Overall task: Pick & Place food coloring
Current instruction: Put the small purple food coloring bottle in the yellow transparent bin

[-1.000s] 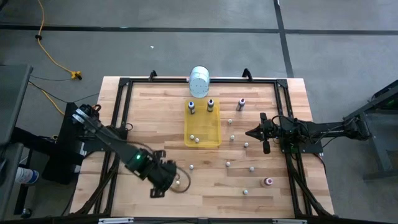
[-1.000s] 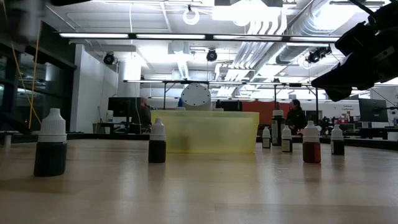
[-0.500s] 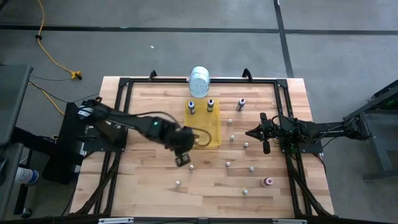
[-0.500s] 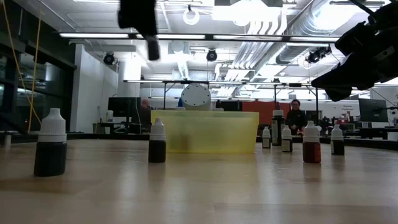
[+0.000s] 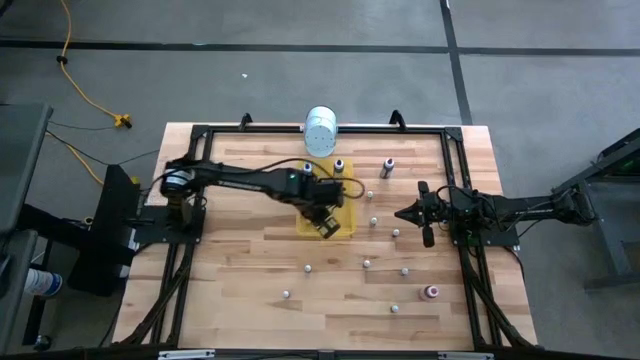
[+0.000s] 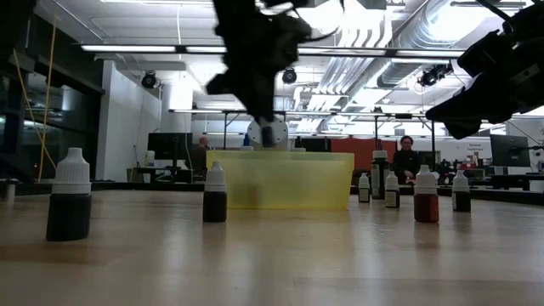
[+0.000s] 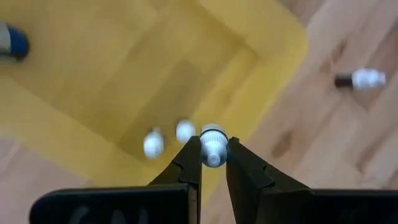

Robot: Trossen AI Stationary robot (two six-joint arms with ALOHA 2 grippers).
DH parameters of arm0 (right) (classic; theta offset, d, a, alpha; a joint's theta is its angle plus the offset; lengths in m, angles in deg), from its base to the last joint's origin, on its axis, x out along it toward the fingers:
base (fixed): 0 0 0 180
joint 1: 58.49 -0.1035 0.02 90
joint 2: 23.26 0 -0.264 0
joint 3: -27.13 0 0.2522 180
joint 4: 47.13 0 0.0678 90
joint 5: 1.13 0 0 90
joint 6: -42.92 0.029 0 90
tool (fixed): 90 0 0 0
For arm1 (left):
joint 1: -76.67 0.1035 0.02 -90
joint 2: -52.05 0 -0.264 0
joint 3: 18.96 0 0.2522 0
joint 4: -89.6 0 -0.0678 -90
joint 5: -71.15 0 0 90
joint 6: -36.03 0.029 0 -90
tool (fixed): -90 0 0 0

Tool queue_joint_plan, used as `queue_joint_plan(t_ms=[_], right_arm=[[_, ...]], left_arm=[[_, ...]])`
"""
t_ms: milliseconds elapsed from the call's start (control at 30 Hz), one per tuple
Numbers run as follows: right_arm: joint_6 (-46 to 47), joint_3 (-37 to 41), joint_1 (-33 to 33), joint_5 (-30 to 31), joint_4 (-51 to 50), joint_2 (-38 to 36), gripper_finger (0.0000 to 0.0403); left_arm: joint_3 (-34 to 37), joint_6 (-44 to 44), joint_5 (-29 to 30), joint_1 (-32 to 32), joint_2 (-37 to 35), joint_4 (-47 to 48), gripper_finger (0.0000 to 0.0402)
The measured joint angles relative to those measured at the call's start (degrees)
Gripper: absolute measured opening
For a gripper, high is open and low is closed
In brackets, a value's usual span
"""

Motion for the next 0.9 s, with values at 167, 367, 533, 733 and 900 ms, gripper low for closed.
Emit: queue_joint_plan(t_ms=[167, 367, 533, 733, 900], right_arm=[[0.0, 0.0, 0.0, 0.0, 0.0, 0.1, 0.0000], [0.0, 0.0, 0.0, 0.0, 0.0, 0.1, 0.0000], [0.0, 0.0, 0.0, 0.0, 0.0, 0.1, 0.0000], [0.0, 0.0, 0.0, 0.0, 0.0, 0.1, 0.0000], [0.0, 0.0, 0.0, 0.0, 0.0, 0.1, 0.0000]], left_arm=[[-7.7, 0.6, 2.7, 2.0, 5.7, 2.9, 0.0037], [-13.0, 1.2, 3.1, 2.0, 11.2, 7.2, 0.0037], [-13.0, 3.1, 3.3, 0.5, 12.3, 7.0, 0.0037], [-13.0, 8.9, 4.7, -0.8, 12.3, 7.2, 0.0037], [-11.7, 12.2, 4.8, -1.2, 12.3, 6.4, 0.0037]])
